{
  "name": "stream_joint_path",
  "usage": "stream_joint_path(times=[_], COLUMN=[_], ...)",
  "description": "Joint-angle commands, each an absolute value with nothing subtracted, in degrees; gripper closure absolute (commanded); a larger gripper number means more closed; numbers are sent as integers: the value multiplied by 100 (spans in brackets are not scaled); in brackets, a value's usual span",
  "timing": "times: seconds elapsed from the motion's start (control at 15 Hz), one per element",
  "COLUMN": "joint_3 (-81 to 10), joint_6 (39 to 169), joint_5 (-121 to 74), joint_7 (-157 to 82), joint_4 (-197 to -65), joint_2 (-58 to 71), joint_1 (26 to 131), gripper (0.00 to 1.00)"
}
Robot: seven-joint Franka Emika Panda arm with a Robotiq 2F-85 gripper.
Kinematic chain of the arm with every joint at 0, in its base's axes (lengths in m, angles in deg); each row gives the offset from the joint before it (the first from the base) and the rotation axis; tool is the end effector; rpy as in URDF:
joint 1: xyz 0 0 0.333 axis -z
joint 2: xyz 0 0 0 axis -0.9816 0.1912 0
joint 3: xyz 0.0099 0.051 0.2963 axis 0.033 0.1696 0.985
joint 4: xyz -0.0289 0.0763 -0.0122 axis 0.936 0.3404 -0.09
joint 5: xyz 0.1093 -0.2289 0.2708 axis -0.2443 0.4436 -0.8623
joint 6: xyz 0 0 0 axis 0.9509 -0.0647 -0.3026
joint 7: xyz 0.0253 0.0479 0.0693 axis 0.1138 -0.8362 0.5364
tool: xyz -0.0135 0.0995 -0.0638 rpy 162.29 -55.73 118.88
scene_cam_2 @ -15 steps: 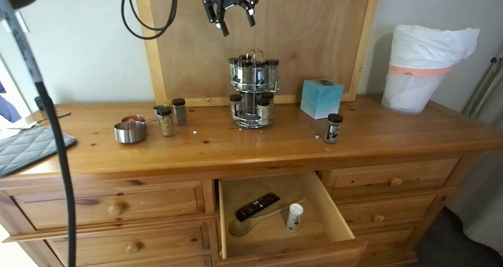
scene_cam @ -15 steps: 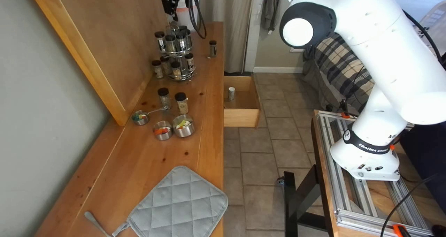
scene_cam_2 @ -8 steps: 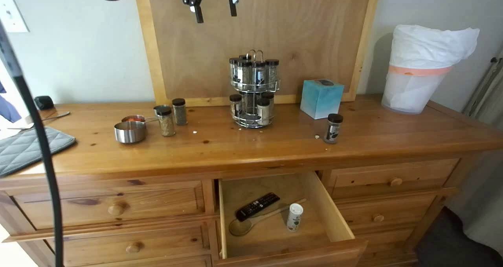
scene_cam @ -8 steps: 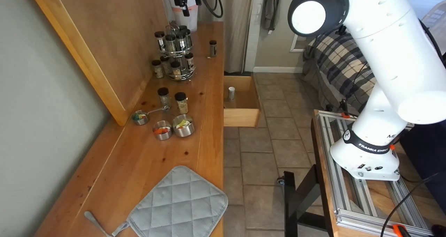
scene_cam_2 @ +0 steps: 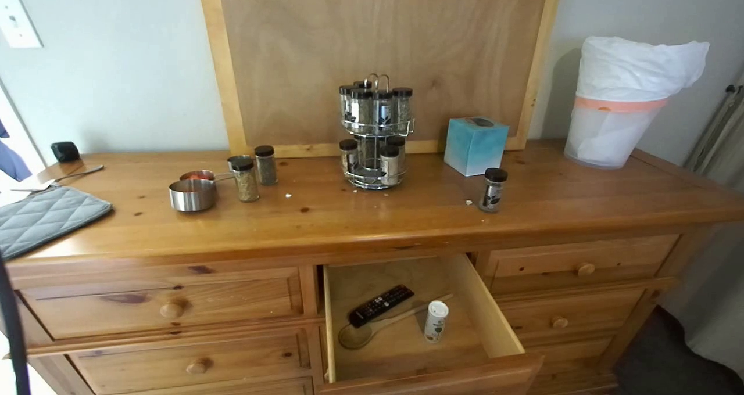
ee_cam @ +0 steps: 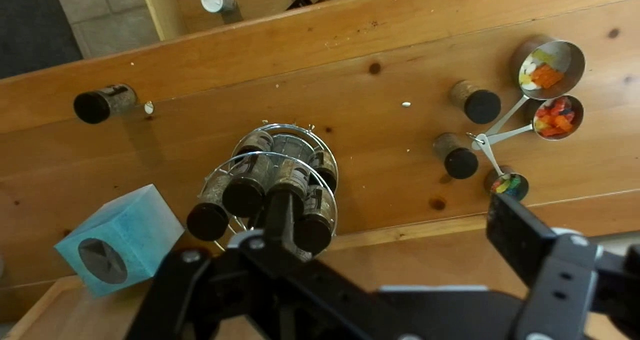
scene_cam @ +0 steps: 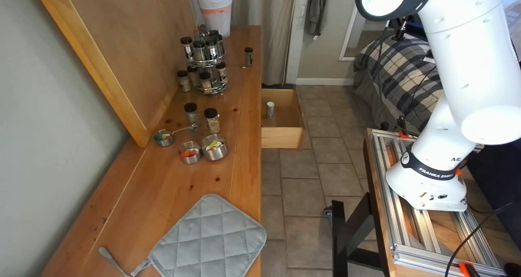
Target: Move the silver stand backwards.
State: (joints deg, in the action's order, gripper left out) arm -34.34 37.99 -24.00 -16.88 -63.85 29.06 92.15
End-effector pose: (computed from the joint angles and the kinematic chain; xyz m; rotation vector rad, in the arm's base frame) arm 0.6177 -0.1671 0.6344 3.0514 -0.0143 0.0799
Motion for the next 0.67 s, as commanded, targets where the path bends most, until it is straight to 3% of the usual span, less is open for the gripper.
stream_joint_path(times=[0.0, 0.6], joint_3=[-3334, -3365], joint_6=[3955, 3964], joint_5=[-2579, -2621], joint_7=[-1538, -1633], joint_4=[-6446, -6484], joint_2=[2804, 2861], joint_1=[9335, 9387], gripper=[0, 0])
